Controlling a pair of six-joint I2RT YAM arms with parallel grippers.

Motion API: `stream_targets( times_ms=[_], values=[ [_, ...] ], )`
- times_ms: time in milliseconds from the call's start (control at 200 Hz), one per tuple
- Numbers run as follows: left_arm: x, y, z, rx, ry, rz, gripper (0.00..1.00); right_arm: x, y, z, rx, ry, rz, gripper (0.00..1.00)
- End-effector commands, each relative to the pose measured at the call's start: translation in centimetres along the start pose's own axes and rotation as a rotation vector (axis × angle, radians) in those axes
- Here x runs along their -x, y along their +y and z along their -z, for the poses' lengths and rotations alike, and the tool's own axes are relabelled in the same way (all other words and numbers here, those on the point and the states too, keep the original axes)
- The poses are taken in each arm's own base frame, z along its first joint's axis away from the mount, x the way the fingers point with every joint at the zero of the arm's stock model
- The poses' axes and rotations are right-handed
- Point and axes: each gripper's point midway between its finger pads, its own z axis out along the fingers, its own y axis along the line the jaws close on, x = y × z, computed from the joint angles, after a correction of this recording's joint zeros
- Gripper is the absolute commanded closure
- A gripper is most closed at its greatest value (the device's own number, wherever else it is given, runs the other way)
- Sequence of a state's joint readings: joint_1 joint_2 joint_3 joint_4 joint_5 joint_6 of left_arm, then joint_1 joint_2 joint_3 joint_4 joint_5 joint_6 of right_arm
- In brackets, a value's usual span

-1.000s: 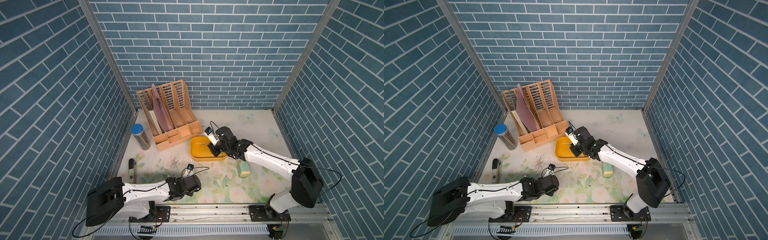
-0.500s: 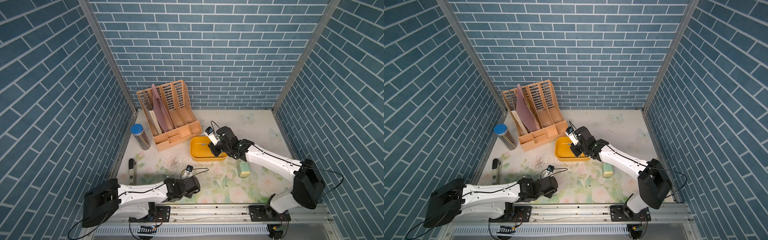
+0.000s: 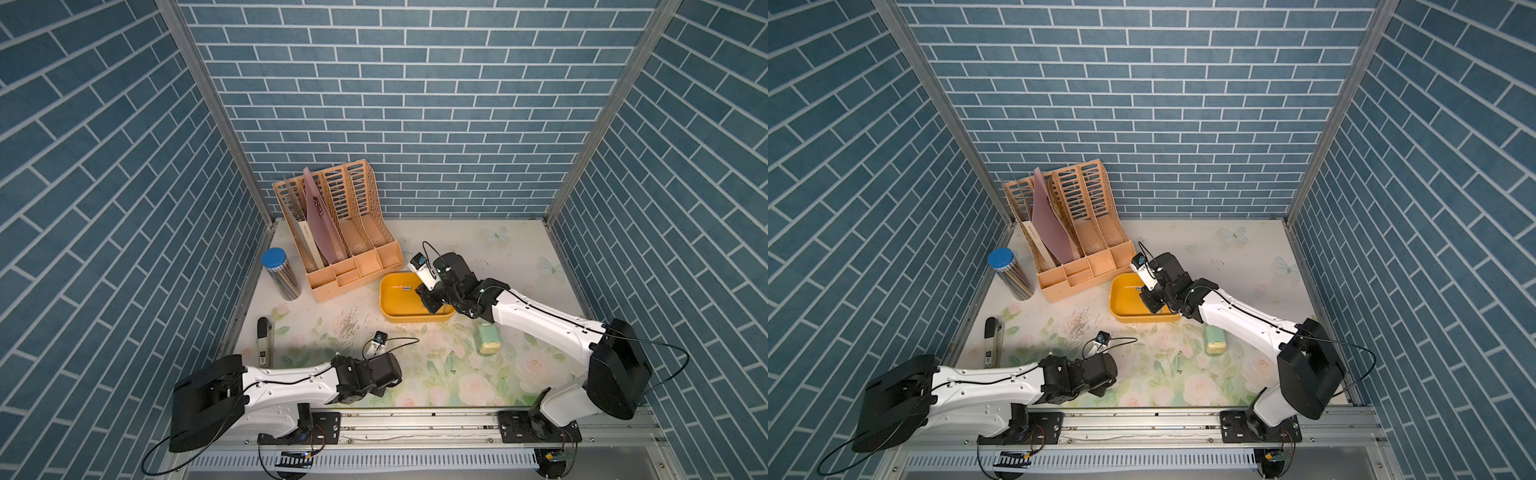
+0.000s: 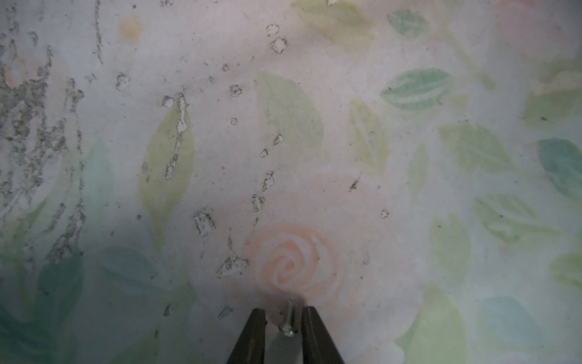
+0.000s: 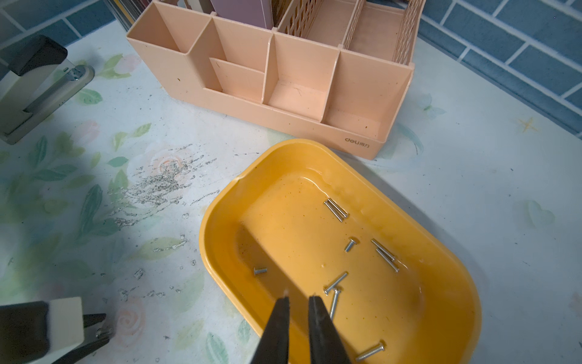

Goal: Put the screws on the desktop into the storage box
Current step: Pick up the screw from the center of the board.

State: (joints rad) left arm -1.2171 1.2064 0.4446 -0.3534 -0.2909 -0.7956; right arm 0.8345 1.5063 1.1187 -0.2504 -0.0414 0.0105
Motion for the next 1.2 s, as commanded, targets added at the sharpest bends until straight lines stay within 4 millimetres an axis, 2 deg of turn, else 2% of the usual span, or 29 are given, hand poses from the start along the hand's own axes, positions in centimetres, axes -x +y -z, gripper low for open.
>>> stream_targets(
  times_ms=[0, 115, 205, 260, 310, 565, 900, 930, 1080, 1195],
  values=[
    [-1.6, 0.6, -0.3, 0.014, 0.05, -0.02, 0.78, 0.3, 0.2, 0.9, 0.008, -0.019, -0.001, 0.83],
    [-1.7, 0.5, -0.3, 0.004, 0.054, -0.02, 0.82, 0.3, 0.2, 0.9, 0.012, -0.02, -0.001, 0.83],
    [-1.5, 0.3, -0.2, 0.003, 0.054, -0.029, 0.9, 0.3, 0.2, 1.0, 0.013, -0.021, -0.001, 0.84],
    [-1.4, 0.3, -0.3, 0.006, 0.055, -0.033, 0.91, 0.3, 0.2, 1.0, 0.011, -0.021, -0.001, 0.84],
    [-1.4, 0.3, -0.4, 0.008, 0.057, -0.04, 0.98, 0.3, 0.2, 1.1, 0.01, -0.023, -0.001, 0.84],
    [-0.7, 0.3, -0.2, 0.012, 0.019, -0.029, 1.0, 0.2, 0.2, 0.9, 0.011, -0.017, -0.001, 0.84],
    [2.9, -0.7, 0.8, 0.022, -0.091, -0.047, 1.0, 0.3, 0.4, 1.0, 0.014, -0.027, -0.001, 0.84],
    [4.0, -1.6, 1.3, 0.001, -0.114, -0.043, 1.0, 0.2, 0.2, 0.9, 0.01, -0.025, -0.003, 0.84],
    [6.8, -2.4, 2.3, 0.013, -0.159, -0.073, 1.0, 0.4, -0.3, 1.1, -0.022, -0.032, -0.01, 0.84],
    [10.4, -2.6, 3.2, -0.001, -0.212, -0.076, 1.0, 0.3, -1.0, 1.5, -0.061, -0.043, -0.023, 0.84]
  ],
)
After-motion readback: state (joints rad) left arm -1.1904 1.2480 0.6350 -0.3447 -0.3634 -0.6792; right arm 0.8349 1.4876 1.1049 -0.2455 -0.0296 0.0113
